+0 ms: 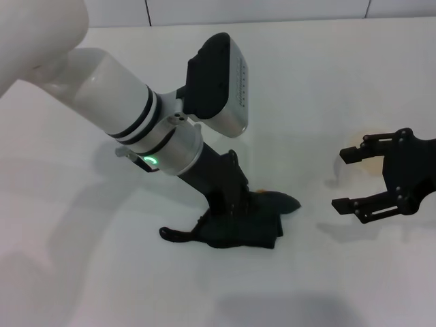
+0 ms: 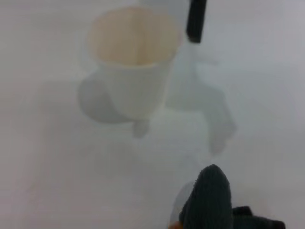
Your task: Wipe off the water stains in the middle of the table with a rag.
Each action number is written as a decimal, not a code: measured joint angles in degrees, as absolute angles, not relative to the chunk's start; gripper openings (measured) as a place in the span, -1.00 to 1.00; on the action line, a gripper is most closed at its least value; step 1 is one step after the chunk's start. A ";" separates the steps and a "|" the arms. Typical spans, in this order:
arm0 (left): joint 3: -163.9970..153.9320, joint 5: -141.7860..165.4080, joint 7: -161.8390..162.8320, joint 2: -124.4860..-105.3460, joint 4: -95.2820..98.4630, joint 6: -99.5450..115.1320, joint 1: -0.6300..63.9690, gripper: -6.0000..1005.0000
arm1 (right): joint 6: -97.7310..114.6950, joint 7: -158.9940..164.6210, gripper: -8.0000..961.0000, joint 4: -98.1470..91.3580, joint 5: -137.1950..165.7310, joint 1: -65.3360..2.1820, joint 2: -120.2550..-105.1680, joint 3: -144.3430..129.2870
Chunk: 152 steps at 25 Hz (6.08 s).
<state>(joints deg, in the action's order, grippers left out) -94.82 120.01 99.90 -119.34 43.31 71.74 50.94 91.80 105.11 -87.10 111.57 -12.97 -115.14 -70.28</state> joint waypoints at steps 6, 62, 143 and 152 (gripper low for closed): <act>-90.94 124.01 100.08 -119.27 43.24 71.08 51.12 -0.85 | 91.92 105.20 0.75 -87.02 111.53 -12.92 -115.14 -70.19; -91.30 131.55 102.33 -119.45 44.44 65.29 52.72 -0.85 | 92.46 105.37 0.75 -87.37 111.44 -12.04 -115.14 -70.29; -55.64 115.79 96.44 -118.96 64.51 94.57 22.73 0.48 | 89.99 106.23 0.75 -84.35 110.64 -13.62 -115.14 -71.69; -55.63 115.76 93.77 -118.93 66.32 97.65 21.83 0.78 | 89.61 106.25 0.75 -84.28 110.58 -14.31 -115.22 -71.76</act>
<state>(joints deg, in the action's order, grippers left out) -55.63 115.76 93.77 -118.93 66.32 97.65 21.83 89.61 106.26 -84.28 110.58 -14.31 -115.22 -71.76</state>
